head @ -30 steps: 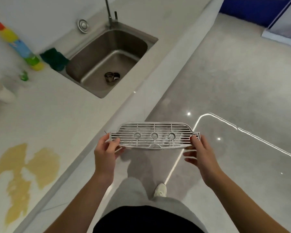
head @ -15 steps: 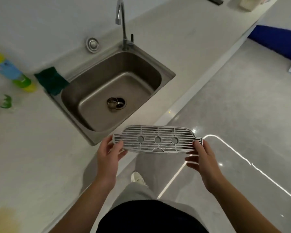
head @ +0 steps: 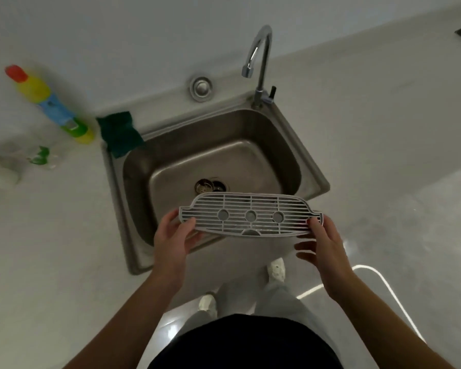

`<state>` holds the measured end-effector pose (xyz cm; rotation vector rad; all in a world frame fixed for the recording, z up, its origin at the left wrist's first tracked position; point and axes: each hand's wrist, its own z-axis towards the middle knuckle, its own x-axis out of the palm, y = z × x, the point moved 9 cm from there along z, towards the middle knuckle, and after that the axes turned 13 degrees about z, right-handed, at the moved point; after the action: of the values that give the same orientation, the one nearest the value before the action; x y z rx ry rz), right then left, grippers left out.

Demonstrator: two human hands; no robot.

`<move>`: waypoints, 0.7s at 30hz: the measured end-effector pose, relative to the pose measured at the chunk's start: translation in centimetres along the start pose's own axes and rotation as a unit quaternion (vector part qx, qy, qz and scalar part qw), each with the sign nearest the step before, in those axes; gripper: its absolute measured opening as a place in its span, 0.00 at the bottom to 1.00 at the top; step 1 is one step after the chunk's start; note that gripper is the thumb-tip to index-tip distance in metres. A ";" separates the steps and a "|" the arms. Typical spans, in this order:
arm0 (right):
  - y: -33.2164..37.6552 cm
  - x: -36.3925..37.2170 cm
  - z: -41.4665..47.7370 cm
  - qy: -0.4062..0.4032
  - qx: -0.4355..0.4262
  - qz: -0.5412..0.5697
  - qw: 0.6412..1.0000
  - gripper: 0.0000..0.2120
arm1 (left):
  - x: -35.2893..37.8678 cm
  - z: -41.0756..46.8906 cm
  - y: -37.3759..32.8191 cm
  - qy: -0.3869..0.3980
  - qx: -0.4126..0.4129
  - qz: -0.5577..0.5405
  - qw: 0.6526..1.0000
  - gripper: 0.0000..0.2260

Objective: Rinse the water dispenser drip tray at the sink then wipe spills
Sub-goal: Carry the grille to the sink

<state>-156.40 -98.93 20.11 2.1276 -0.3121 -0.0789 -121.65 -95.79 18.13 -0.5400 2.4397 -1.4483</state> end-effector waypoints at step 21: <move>11.5 11.5 20.1 0.255 0.069 -0.230 0.937 0.15 | 7.1 7.8 -3.1 -0.114 -0.064 -0.242 0.961 0.22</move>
<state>-151.03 -124.27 19.50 2.2300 0.5011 0.2298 -124.38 -106.39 16.98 -1.3312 2.3202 -1.2947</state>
